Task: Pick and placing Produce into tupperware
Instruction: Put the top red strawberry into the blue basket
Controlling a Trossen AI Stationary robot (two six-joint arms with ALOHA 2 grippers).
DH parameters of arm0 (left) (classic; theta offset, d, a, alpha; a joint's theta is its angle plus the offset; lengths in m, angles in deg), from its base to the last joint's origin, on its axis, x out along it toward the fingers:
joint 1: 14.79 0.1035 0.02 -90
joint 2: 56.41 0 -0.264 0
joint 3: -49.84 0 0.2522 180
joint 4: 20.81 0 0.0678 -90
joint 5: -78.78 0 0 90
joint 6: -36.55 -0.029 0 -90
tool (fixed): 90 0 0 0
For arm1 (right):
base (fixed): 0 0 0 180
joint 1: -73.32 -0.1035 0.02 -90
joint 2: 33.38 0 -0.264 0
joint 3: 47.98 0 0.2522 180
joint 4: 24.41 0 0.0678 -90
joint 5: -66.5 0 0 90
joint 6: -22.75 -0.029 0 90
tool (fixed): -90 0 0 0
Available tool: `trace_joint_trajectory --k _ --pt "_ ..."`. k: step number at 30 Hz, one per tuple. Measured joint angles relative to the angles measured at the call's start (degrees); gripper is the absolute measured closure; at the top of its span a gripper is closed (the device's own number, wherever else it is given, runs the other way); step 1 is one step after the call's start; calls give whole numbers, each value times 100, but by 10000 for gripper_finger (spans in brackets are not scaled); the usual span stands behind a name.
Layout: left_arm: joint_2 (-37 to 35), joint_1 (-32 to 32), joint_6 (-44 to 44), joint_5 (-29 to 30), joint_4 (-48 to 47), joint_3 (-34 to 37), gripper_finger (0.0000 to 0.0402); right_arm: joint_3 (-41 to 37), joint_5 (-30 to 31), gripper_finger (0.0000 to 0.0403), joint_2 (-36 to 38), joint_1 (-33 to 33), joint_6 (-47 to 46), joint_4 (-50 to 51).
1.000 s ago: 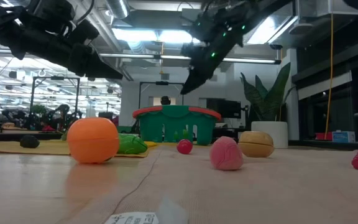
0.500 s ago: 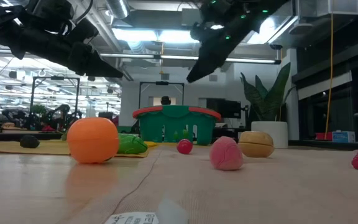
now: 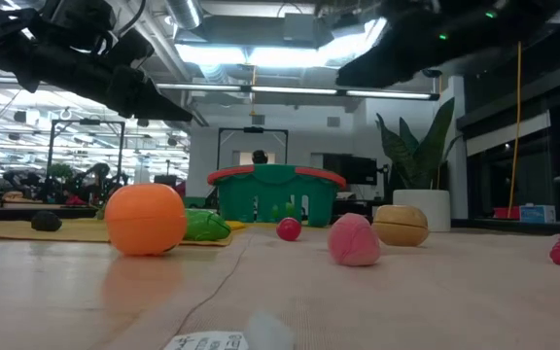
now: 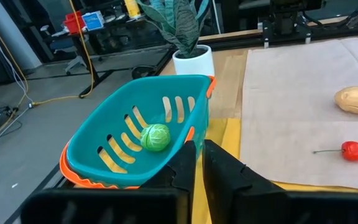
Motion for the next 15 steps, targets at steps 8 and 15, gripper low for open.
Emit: trace_joint_trajectory --k 8,15 --pt "0 0 335 -26 -13 0 356 -1544 8 103 -169 -290 -116 -2512" --pt "0 2 455 -38 -6 0 339 -1772 12 103 -857 -300 -424 -3325"
